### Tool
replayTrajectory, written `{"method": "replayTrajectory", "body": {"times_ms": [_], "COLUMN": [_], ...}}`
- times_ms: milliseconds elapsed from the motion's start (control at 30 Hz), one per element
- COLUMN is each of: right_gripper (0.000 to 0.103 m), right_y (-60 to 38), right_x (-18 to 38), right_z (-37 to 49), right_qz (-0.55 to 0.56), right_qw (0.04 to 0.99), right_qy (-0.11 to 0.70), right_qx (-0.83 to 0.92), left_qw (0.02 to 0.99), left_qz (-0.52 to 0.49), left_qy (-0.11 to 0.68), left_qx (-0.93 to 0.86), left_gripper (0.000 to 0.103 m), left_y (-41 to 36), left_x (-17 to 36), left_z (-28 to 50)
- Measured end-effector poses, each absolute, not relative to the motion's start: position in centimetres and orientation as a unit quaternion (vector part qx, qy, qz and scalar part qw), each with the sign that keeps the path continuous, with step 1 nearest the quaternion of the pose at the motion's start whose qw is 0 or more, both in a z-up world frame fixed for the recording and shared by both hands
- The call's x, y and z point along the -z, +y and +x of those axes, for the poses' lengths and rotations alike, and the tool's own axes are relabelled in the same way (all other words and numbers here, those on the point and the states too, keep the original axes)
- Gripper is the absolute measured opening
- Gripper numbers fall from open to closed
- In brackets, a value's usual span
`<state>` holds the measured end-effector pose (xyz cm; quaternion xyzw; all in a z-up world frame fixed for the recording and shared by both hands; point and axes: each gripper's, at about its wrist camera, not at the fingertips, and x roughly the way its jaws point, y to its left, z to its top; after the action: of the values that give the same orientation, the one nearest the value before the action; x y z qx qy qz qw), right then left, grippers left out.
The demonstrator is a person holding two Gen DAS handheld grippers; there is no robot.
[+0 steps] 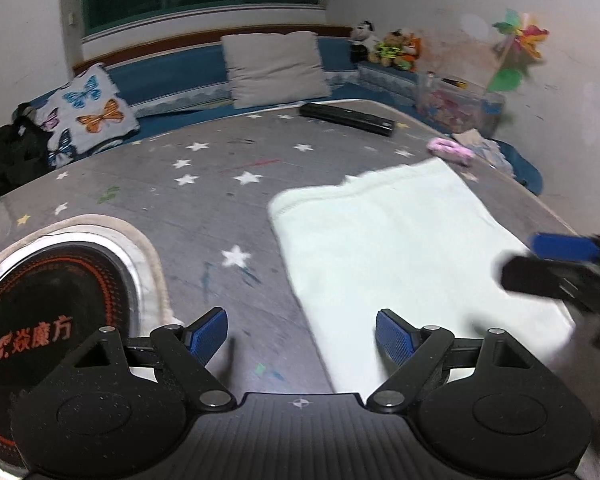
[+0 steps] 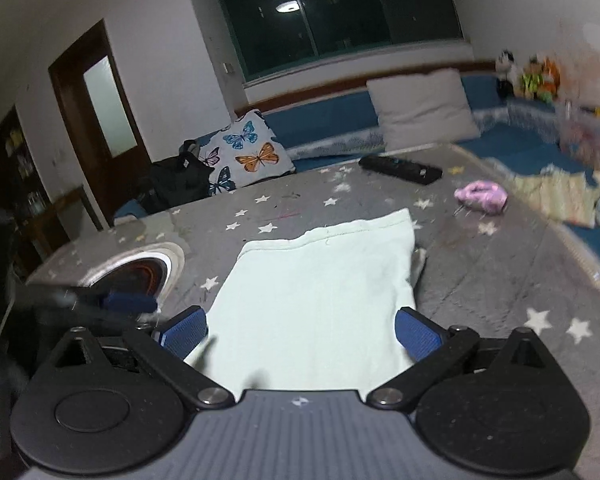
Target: Fold clothes
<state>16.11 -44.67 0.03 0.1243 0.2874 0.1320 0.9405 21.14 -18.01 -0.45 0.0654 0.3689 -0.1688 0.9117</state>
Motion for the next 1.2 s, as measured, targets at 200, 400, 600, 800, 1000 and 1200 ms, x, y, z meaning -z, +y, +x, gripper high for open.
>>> {"method": "replayTrajectory", "body": {"times_ms": [200, 400, 600, 800, 1000, 1200], "right_gripper": [0.101, 0.098, 0.097, 0.094, 0.093, 0.093], "right_y": [-45.5, -45.7, -45.2, -44.8, -45.1, -44.6], "right_x": [2.3, 2.5, 2.0, 1.5, 1.6, 0.8], "right_z": [17.0, 18.0, 20.1, 22.1, 22.5, 23.5], "right_qz": [0.167, 0.168, 0.164, 0.160, 0.151, 0.141], "right_qw": [0.926, 0.926, 0.930, 0.934, 0.938, 0.942], "right_qy": [0.318, 0.320, 0.308, 0.296, 0.295, 0.282], "right_qx": [-0.117, -0.105, -0.111, -0.118, -0.102, -0.110], "left_qw": [0.909, 0.906, 0.906, 0.906, 0.906, 0.906], "left_qz": [0.073, 0.081, 0.081, 0.078, 0.075, 0.073], "left_qy": [0.369, 0.370, 0.371, 0.371, 0.371, 0.370], "left_qx": [0.179, 0.188, 0.189, 0.190, 0.191, 0.191], "left_gripper": [0.084, 0.085, 0.086, 0.086, 0.088, 0.089], "left_y": [-18.5, -18.9, -19.0, -19.0, -18.9, -18.9], "left_x": [1.0, 1.5, 1.8, 2.0, 2.0, 2.1], "left_z": [19.8, 18.5, 18.0, 17.9, 17.9, 17.9]}}
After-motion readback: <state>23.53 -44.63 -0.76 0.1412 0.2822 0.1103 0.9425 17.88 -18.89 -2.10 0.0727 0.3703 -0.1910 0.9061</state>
